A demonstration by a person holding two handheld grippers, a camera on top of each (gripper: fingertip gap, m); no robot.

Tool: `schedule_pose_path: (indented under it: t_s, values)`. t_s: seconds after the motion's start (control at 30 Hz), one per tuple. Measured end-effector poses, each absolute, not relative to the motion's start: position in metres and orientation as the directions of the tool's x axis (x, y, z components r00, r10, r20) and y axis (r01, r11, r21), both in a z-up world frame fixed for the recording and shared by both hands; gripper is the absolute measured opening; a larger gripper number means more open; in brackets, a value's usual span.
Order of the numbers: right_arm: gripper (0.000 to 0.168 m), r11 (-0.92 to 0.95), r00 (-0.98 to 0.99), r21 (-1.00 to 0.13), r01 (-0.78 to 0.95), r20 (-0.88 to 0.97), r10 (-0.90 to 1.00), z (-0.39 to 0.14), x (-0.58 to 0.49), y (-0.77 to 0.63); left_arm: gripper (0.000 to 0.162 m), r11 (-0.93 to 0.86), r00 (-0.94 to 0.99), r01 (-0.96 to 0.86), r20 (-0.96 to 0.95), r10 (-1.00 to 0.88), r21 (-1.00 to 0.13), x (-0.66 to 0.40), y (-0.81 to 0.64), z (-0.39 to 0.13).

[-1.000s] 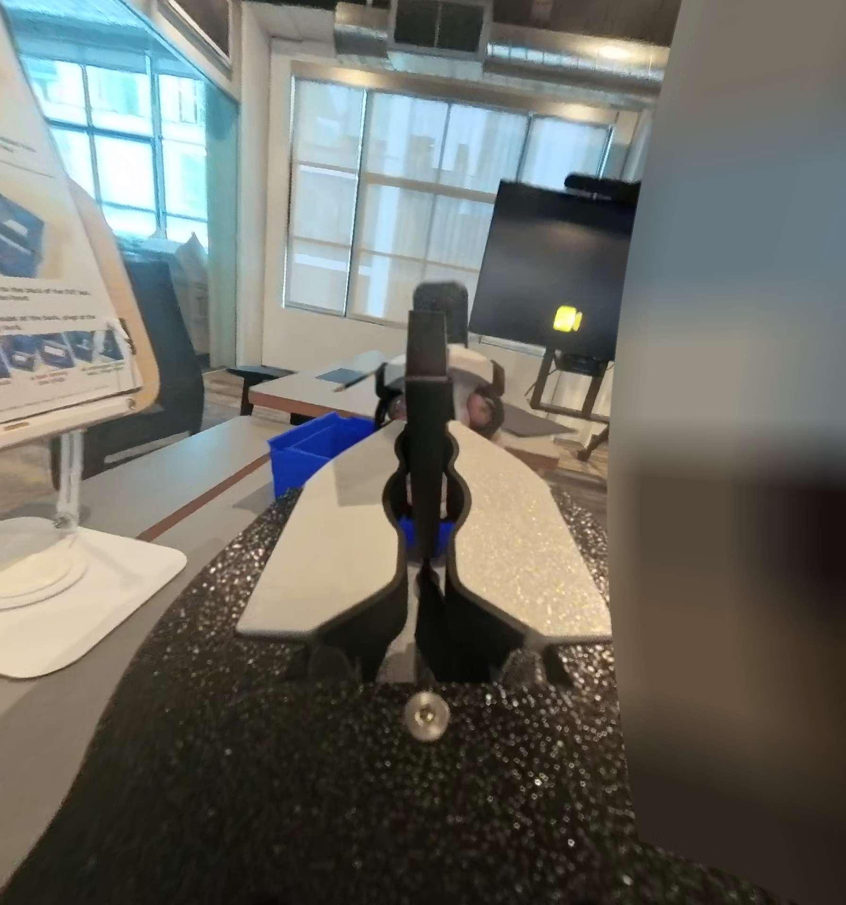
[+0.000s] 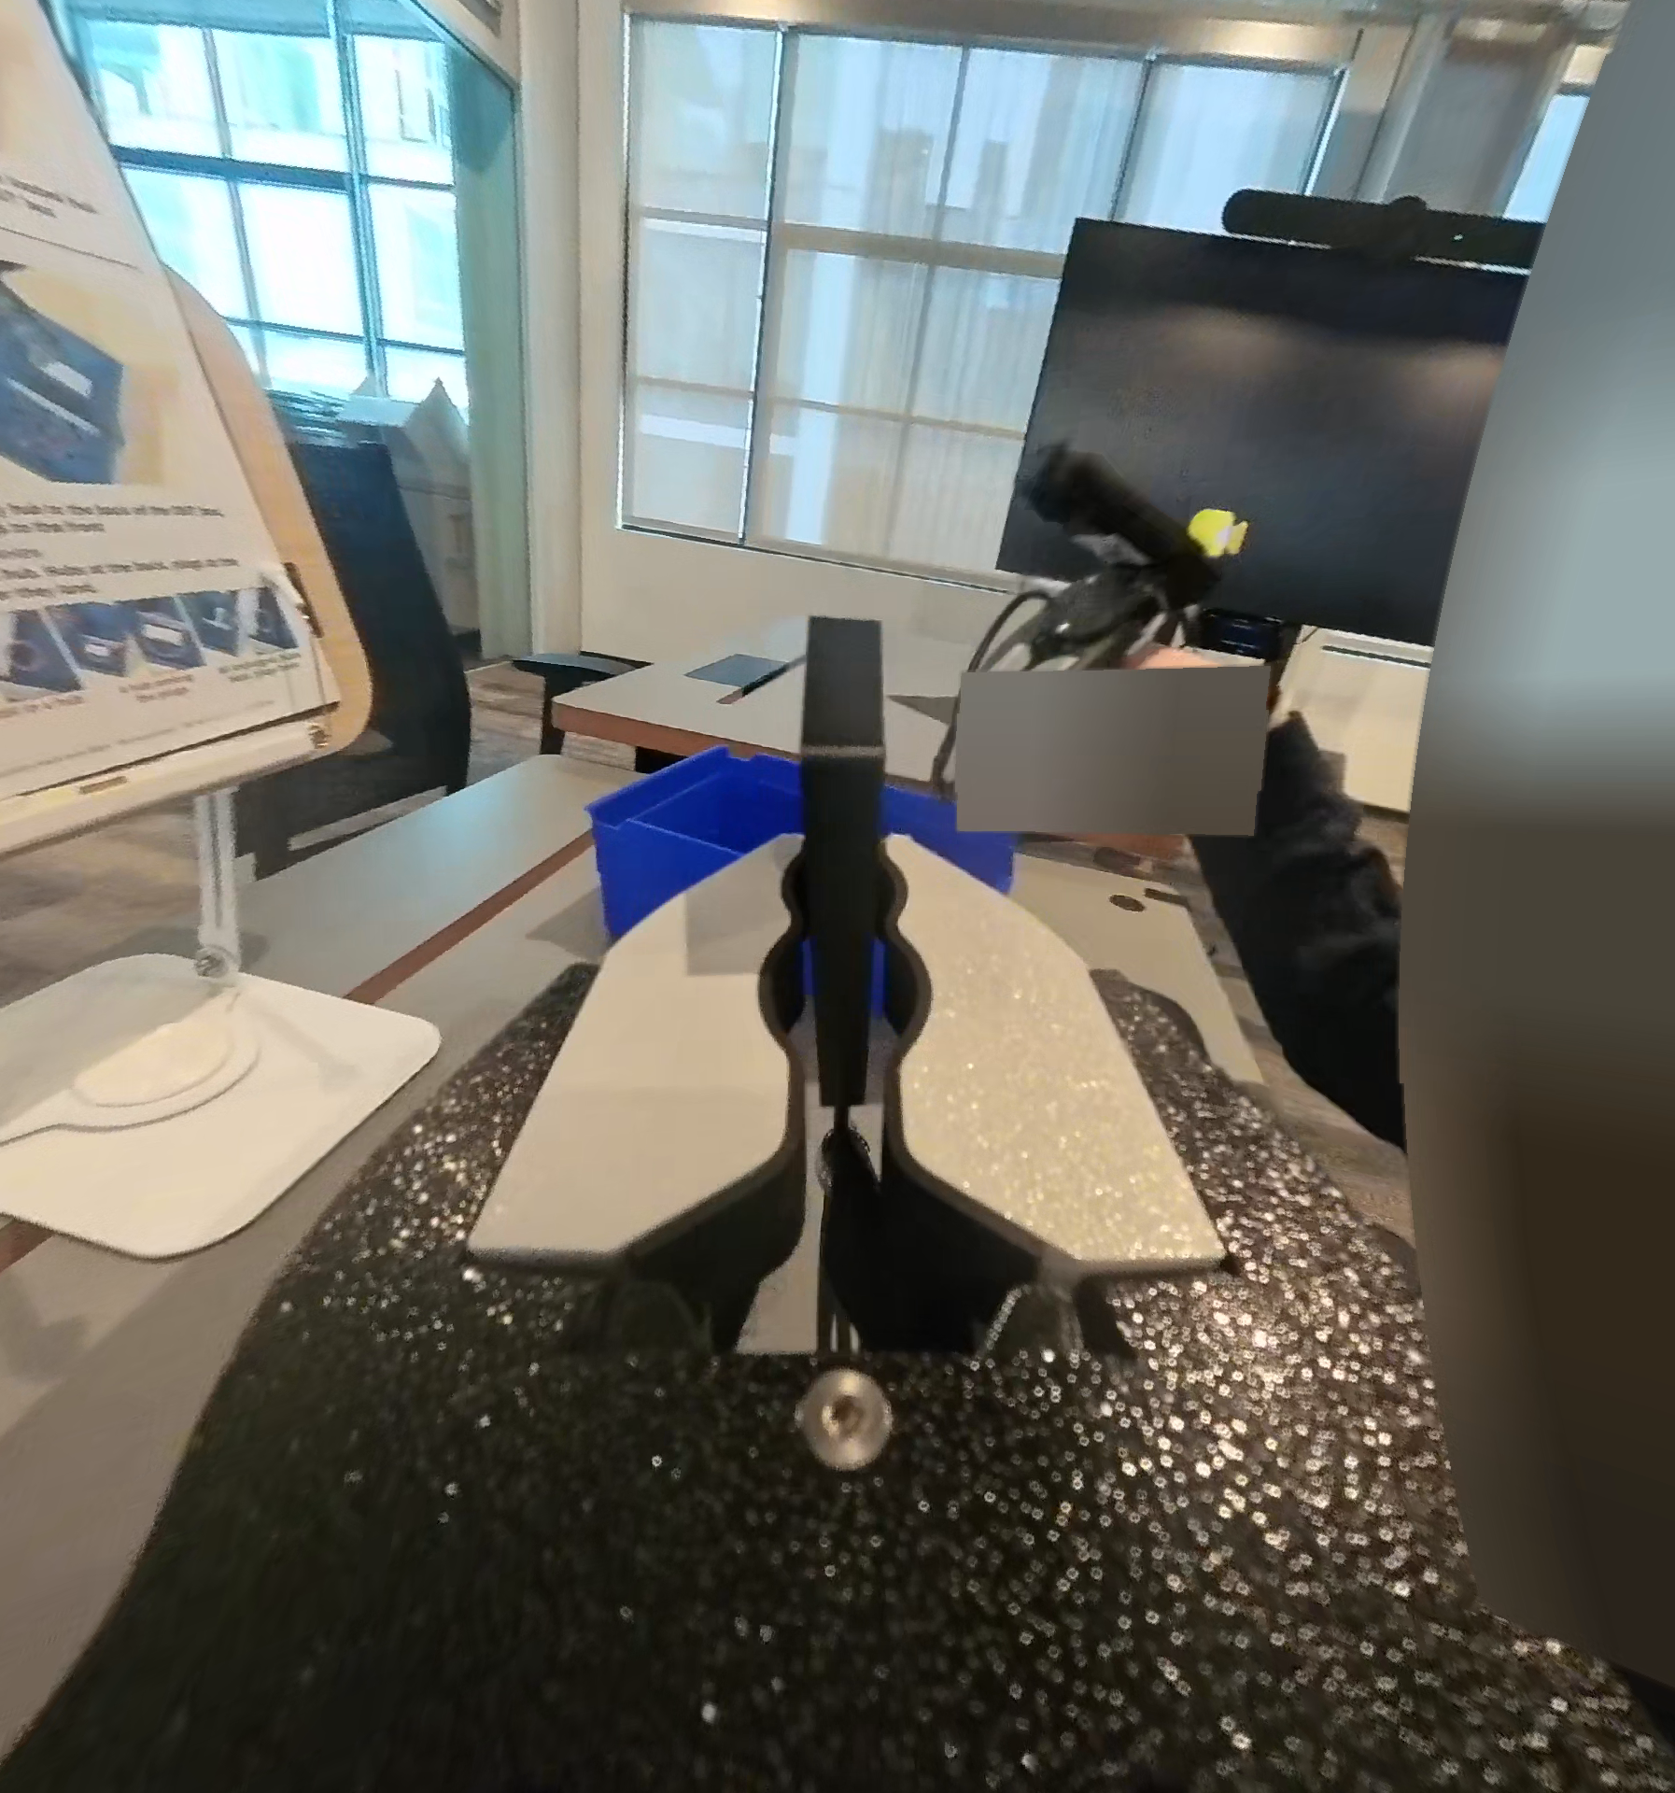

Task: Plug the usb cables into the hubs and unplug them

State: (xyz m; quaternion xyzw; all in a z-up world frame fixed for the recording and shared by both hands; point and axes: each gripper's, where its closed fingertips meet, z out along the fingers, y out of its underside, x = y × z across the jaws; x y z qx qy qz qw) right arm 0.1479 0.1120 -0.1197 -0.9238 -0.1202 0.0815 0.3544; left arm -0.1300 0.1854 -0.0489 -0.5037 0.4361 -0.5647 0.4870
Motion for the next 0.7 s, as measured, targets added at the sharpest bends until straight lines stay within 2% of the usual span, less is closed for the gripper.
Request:
schedule_pose_path:
  t_s: [0.1,0.2,0.5,0.53,0.6,0.67,0.7]
  values:
    - [0.011,-0.867,0.968,-0.467,0.173,-0.079,0.236,-0.157,0.183,0.089,0.011,-0.151,-0.061,0.108,0.145,-0.988,-0.983,-0.122,0.177,-0.048]
    - [0.009,-0.918,0.963,-0.345,0.196,-0.108,0.246,-0.184,0.194,0.085,0.011,-0.147,-0.090,0.090,0.139,-0.986,-0.985,-0.113,0.170,-0.050]
    - [0.011,-0.946,0.906,-0.284,0.154,-0.342,0.250,-0.231,0.169,0.105,0.011,-0.160,-0.134,0.060,0.150,-0.980,-0.985,-0.100,0.164,-0.058]
    - [0.017,-0.950,0.903,-0.271,0.155,-0.351,0.247,-0.233,0.168,0.104,0.011,-0.162,-0.136,0.059,0.152,-0.979,-0.985,-0.099,0.164,-0.059]
    - [0.045,-0.964,0.910,-0.206,0.169,-0.344,0.233,-0.236,0.170,0.098,0.011,-0.165,-0.138,0.055,0.156,-0.978,-0.985,-0.099,0.164,-0.060]
    - [0.060,-0.974,0.915,-0.108,0.198,-0.337,0.224,-0.236,0.173,0.084,0.011,-0.168,-0.137,0.051,0.159,-0.978,-0.985,-0.098,0.165,-0.061]
    - [0.061,-0.974,0.921,-0.067,0.218,-0.316,0.228,-0.235,0.176,0.079,0.011,-0.171,-0.139,0.049,0.162,-0.977,-0.984,-0.098,0.165,-0.062]
